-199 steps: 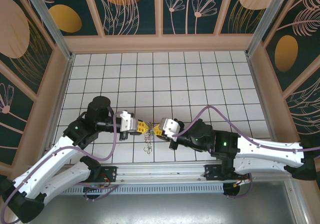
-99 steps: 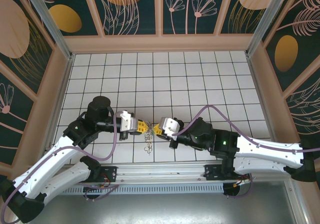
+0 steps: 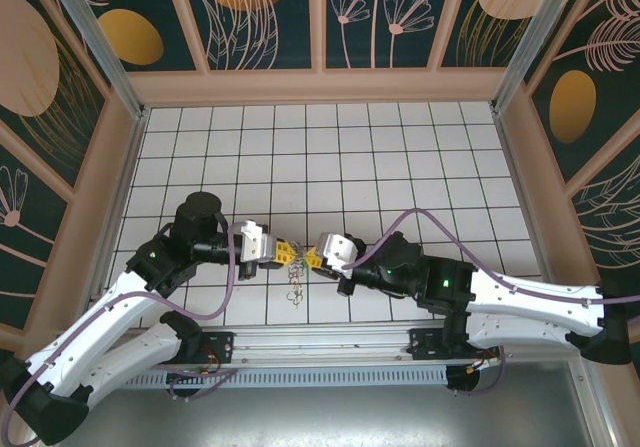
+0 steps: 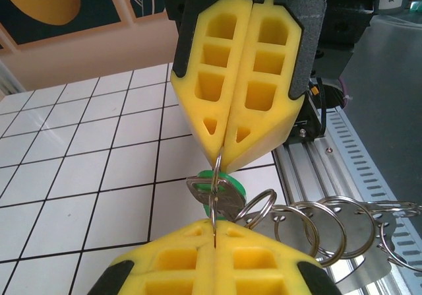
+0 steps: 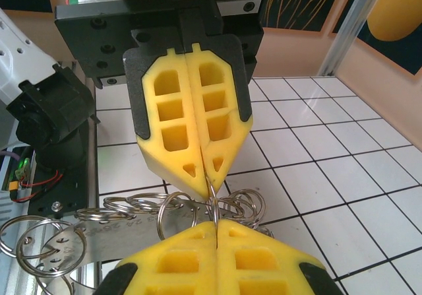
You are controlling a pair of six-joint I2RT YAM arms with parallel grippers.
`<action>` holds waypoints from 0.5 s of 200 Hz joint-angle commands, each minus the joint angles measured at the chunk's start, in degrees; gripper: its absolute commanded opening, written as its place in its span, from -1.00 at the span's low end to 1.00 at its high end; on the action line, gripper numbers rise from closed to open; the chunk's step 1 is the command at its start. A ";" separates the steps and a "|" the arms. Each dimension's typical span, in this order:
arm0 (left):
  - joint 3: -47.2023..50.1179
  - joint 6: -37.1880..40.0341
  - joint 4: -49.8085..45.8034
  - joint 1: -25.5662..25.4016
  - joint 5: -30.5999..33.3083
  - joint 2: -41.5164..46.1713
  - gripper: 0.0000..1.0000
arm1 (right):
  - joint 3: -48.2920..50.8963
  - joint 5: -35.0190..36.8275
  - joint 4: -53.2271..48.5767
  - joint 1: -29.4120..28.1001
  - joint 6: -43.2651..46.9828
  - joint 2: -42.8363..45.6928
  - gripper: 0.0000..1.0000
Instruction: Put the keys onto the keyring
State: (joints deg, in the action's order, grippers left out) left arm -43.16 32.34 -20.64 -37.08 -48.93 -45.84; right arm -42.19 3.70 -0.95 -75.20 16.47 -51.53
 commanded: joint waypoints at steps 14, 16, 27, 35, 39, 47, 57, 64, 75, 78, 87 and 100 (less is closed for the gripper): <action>-0.61 -0.43 2.98 -0.28 -3.33 0.75 -1.00 | -0.34 -2.17 1.78 0.96 0.98 -1.38 -1.00; -0.66 -0.43 2.98 -0.32 -3.36 0.75 -1.00 | -0.28 -2.16 1.79 1.00 0.94 -1.38 -1.00; -0.54 -0.43 2.98 -0.34 -3.32 0.76 -1.00 | -0.26 -2.33 1.84 1.17 1.11 -1.45 -1.00; -0.52 -0.43 2.98 -0.28 -3.37 0.75 -1.00 | -0.34 -2.46 1.83 1.26 1.26 -1.43 -1.00; -0.53 -0.43 2.98 -0.32 -3.37 0.67 -1.00 | -0.34 -2.42 1.86 1.32 1.31 -1.50 -1.00; -0.53 -0.43 2.97 -0.36 -3.37 0.67 -1.00 | -0.34 -2.57 1.92 1.49 1.42 -1.59 -1.00; -0.52 -0.43 3.00 -0.33 -3.42 0.67 -1.00 | -0.26 -2.61 2.12 1.67 1.46 -1.73 -1.00; -0.50 -0.43 2.99 -0.32 -3.37 0.67 -1.00 | -0.25 -2.57 2.09 1.89 1.58 -1.91 -1.00; -0.53 -0.43 2.98 -0.33 -3.38 0.58 -1.00 | -0.18 -2.61 2.21 2.02 1.68 -2.08 -1.00; -0.52 -0.43 2.98 -0.28 -3.43 0.58 -1.00 | -0.17 -2.59 2.26 2.07 1.71 -2.16 -1.00; -0.53 -0.47 2.98 -0.27 -3.41 0.58 -1.00 | -0.26 -2.56 2.29 2.18 1.81 -2.31 -1.00; -0.57 -0.52 2.98 -0.34 -3.37 0.58 -1.00 | -0.42 -4.12 2.47 2.39 2.07 -2.58 -1.00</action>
State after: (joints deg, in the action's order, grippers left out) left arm -43.16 32.32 -21.28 -37.01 -48.34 -45.84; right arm -42.19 1.50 -0.21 -73.47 17.65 -52.60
